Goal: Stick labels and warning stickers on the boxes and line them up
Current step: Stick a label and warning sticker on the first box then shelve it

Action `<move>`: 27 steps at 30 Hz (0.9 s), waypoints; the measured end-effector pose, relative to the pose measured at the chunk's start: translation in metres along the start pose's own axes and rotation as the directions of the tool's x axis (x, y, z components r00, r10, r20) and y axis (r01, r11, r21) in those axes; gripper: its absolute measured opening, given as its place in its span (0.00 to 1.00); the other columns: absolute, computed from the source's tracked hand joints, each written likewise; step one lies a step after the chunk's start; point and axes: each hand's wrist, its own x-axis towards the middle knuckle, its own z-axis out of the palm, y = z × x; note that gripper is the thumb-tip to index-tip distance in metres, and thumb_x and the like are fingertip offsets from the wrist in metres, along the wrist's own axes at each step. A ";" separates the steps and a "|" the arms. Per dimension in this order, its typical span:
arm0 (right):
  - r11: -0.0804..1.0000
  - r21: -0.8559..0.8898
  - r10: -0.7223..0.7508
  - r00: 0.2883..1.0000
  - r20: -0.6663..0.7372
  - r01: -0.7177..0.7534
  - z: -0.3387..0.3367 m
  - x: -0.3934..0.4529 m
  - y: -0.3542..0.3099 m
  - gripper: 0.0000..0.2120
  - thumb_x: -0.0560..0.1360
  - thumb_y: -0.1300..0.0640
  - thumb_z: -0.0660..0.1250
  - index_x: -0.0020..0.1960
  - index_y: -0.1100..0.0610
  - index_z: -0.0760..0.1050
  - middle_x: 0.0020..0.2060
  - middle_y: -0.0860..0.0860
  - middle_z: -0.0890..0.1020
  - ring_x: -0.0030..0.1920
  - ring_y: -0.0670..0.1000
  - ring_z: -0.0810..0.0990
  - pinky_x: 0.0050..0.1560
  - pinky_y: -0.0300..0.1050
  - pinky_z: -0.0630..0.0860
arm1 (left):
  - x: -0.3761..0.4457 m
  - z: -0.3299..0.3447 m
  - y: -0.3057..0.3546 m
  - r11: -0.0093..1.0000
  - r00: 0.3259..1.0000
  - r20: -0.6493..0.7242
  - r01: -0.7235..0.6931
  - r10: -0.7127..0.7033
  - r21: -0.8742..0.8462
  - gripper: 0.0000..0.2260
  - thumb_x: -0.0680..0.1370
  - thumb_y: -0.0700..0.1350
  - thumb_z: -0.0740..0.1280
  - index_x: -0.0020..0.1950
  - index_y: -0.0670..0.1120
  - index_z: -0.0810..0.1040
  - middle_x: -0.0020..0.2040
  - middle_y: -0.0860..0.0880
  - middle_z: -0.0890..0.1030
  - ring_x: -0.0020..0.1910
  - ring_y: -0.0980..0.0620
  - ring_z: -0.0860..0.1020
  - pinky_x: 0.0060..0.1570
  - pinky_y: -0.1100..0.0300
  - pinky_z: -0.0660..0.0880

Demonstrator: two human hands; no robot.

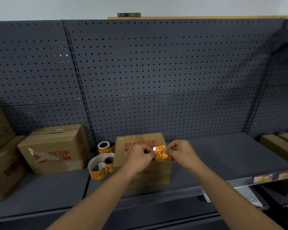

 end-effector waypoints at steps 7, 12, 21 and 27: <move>1.000 -0.018 0.010 1.000 -0.018 -0.010 0.002 0.001 0.002 0.05 0.77 0.56 0.74 0.44 0.56 0.81 0.33 0.51 0.85 0.32 0.47 0.82 0.37 0.45 0.81 | 0.004 0.005 -0.006 0.998 0.999 -0.044 -0.017 0.019 0.055 0.06 0.76 0.58 0.73 0.42 0.59 0.83 0.46 0.61 0.83 0.55 0.54 0.79 0.62 0.45 0.76; 0.998 -0.055 0.013 1.000 -0.027 -0.014 0.002 0.003 0.002 0.04 0.76 0.59 0.73 0.43 0.57 0.81 0.31 0.52 0.85 0.30 0.47 0.82 0.41 0.51 0.85 | 0.001 0.009 -0.007 0.986 0.990 -0.119 -0.060 0.079 0.155 0.07 0.77 0.61 0.72 0.42 0.60 0.81 0.45 0.63 0.81 0.57 0.52 0.76 0.63 0.44 0.72; 0.994 -0.111 0.013 0.998 -0.055 -0.019 0.004 0.003 0.002 0.04 0.75 0.59 0.73 0.42 0.56 0.81 0.33 0.52 0.85 0.31 0.48 0.84 0.42 0.53 0.85 | -0.012 0.012 -0.001 0.944 0.965 -0.182 -0.126 0.188 0.306 0.07 0.80 0.61 0.67 0.50 0.59 0.78 0.51 0.61 0.77 0.57 0.52 0.69 0.56 0.53 0.62; 0.994 -0.108 0.010 0.998 -0.054 -0.016 0.004 0.002 0.000 0.03 0.76 0.60 0.72 0.43 0.57 0.81 0.36 0.52 0.86 0.33 0.51 0.85 0.41 0.52 0.85 | -0.017 0.017 -0.005 0.834 0.905 -0.200 -0.237 0.376 0.499 0.09 0.82 0.59 0.63 0.56 0.57 0.77 0.57 0.57 0.74 0.59 0.52 0.69 0.58 0.54 0.66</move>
